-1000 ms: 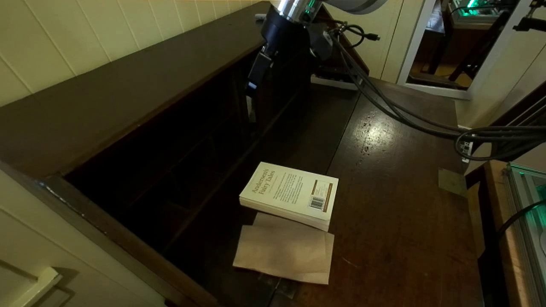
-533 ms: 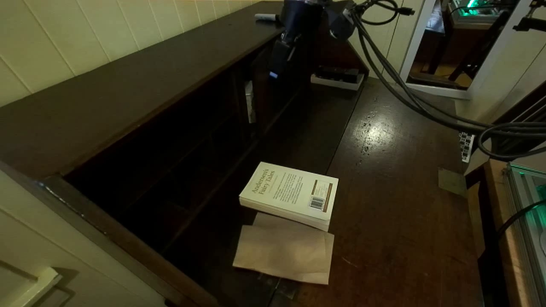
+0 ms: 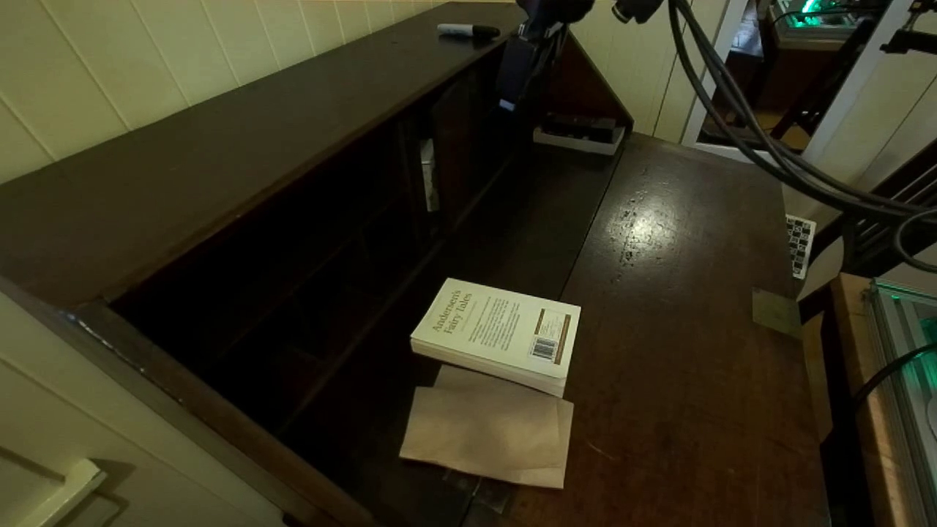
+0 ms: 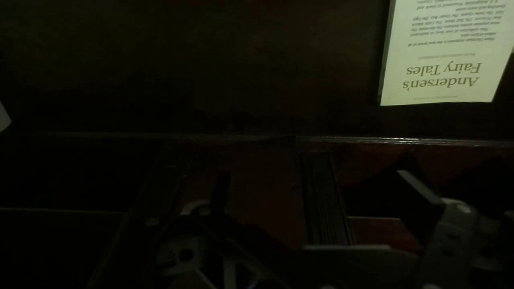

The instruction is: Remove the marker from the paper cup, put it on the top part of the desk, open the top middle cabinet door, put the paper cup inside the cabinet and close the cabinet door

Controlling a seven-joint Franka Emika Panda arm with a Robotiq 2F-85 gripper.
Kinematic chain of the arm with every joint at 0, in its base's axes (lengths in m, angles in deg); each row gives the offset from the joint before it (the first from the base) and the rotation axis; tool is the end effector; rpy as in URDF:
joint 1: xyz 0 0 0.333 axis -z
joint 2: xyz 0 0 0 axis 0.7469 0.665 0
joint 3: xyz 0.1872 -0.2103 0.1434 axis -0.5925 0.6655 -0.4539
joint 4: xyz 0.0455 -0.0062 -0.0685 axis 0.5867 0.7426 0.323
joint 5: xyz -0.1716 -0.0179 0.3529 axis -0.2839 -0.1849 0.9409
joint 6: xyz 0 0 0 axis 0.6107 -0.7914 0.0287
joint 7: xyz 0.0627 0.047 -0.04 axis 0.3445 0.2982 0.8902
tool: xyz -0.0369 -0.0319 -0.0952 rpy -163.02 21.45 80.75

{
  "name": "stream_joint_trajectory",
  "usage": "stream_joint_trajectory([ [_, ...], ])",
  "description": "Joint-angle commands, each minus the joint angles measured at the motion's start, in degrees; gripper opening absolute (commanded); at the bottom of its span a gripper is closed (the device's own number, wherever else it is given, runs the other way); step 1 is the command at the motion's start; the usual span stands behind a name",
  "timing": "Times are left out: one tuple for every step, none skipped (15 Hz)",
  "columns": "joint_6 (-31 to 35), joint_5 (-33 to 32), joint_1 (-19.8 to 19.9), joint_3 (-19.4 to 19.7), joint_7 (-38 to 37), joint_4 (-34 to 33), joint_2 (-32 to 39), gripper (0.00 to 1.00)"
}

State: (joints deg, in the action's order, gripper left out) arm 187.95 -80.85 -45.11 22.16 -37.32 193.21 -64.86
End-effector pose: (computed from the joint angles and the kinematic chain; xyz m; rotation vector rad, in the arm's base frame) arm 0.5517 -0.0396 0.4304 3.0431 0.0330 0.4589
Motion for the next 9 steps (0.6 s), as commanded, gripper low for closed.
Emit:
stream_joint_trajectory([
  [-1.69, -1.38, -0.63, 0.05, -2.11, 4.16, -5.57, 1.0],
  [-1.89, -1.7, -0.56, 0.0, -2.61, 4.84, -6.45, 1.0],
  [-2.03, -2.45, -0.46, -0.19, -4.14, 5.53, -7.31, 1.0],
  [-0.93, -0.2, -0.59, 0.28, -1.08, 2.64, -3.79, 1.0],
  [-1.1, -0.45, -0.58, 0.22, -1.67, 3.32, -4.63, 1.0],
  [-1.26, -0.56, -0.57, 0.2, -1.94, 3.73, -5.2, 1.0],
  [-1.26, -0.6, -0.56, 0.18, -2.15, 4.05, -5.56, 1.0],
  [-1.26, -0.62, -0.56, 0.18, -2.22, 4.28, -5.76, 1.0],
  [-1.25, -0.63, -0.56, 0.17, -2.26, 4.46, -5.84, 1.0],
])
